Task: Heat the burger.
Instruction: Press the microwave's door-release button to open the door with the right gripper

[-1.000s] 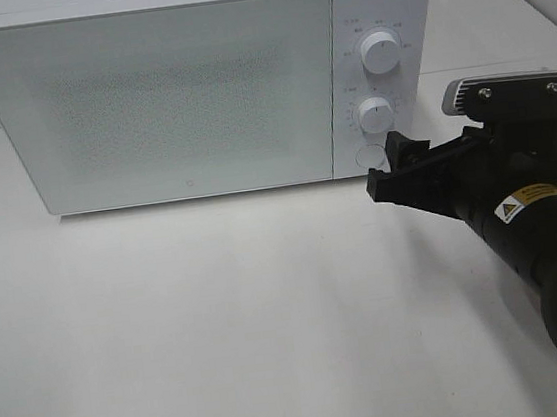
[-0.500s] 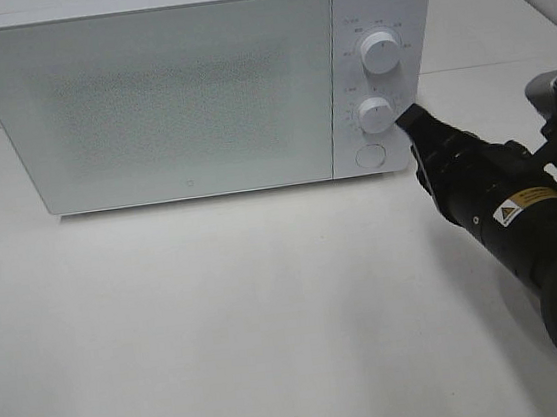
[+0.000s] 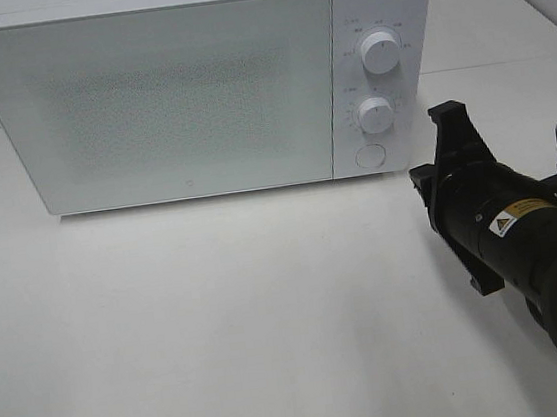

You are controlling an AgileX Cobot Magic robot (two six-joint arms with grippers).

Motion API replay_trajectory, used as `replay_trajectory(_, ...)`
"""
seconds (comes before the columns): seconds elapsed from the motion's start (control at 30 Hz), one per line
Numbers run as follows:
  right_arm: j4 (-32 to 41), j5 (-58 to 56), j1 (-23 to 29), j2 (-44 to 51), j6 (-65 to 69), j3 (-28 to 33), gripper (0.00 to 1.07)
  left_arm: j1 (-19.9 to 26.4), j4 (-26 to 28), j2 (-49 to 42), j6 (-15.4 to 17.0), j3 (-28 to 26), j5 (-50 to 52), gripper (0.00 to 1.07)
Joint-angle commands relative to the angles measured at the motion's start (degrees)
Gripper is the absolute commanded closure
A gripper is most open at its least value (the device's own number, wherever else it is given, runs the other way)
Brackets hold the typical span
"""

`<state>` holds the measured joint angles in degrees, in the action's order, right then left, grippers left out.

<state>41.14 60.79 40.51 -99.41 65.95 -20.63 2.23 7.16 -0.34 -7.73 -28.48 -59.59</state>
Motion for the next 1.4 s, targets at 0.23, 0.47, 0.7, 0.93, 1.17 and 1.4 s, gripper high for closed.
replay_trajectory(0.23,1.7,-1.1,-0.3,-2.1,0.3,-3.1,1.07,0.1,0.3,-1.1,0.2,0.2,0.2,0.09)
replay_trajectory(0.47,1.6,-1.6,-0.3,-7.9,4.6,-8.0,1.07,0.1,0.3,-1.1,0.2,0.2,0.2,0.09)
replay_trajectory(0.7,5.1,-2.9,-0.3,-10.0,4.3,-11.1,1.07,0.1,0.3,-1.1,0.2,0.2,0.2,0.09)
replay_trajectory(0.93,6.3,-4.1,-4.4,-10.8,1.1,-12.5,1.07,0.1,0.2,-1.1,0.2,0.2,0.2,0.09)
replay_trajectory(1.17,6.0,-5.6,-5.6,-13.4,0.9,-15.8,1.07,0.1,0.2,-1.1,0.2,0.2,0.2,0.09)
replay_trajectory(1.4,6.4,-5.6,-6.2,-16.6,0.9,-19.3,1.07,0.1,0.2,-1.1,0.2,0.2,0.2,0.09)
